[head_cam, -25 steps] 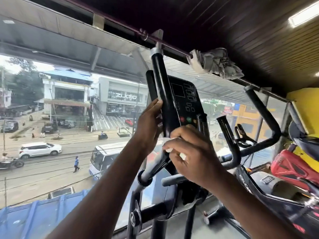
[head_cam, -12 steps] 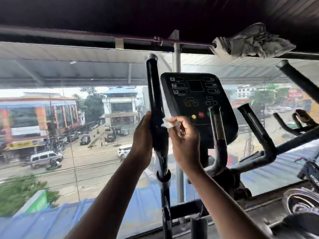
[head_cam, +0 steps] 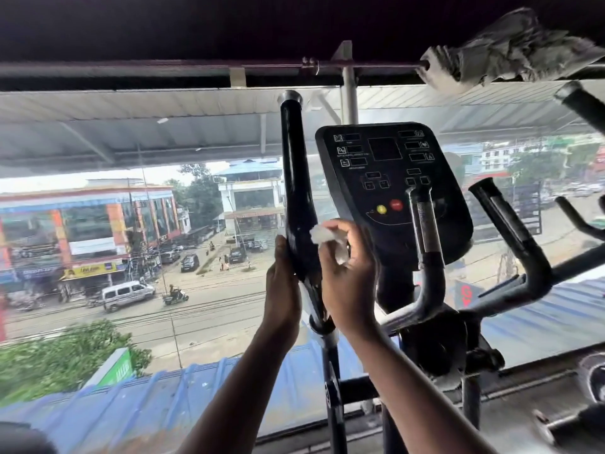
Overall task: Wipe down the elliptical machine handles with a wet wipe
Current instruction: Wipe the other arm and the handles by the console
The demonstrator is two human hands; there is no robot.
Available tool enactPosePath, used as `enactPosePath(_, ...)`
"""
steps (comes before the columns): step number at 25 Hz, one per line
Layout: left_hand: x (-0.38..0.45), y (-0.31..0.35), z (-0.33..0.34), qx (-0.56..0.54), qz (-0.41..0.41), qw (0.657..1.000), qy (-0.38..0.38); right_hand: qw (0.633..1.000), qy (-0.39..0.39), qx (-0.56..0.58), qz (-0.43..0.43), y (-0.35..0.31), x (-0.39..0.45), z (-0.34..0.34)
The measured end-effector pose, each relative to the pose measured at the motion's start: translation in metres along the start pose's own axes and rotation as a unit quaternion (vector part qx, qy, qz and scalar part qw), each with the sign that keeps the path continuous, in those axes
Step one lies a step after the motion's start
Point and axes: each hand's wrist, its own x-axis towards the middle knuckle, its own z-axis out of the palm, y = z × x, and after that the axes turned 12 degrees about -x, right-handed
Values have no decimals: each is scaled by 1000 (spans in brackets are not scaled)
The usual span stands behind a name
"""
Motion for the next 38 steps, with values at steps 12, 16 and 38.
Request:
enactPosePath(12, 6, -28, -30, -41, 9, 997, -65, 972, -28, -63, -223, 18, -22, -3)
enactPosePath(16, 2, -28, -34, -10, 11, 998, -63, 989, -61, -58, -119, 57, -63, -4)
enactPosePath(38, -6, -71, -50, 91, 39, 989, -108, 934, -36, 130, 332, 75, -93, 21)
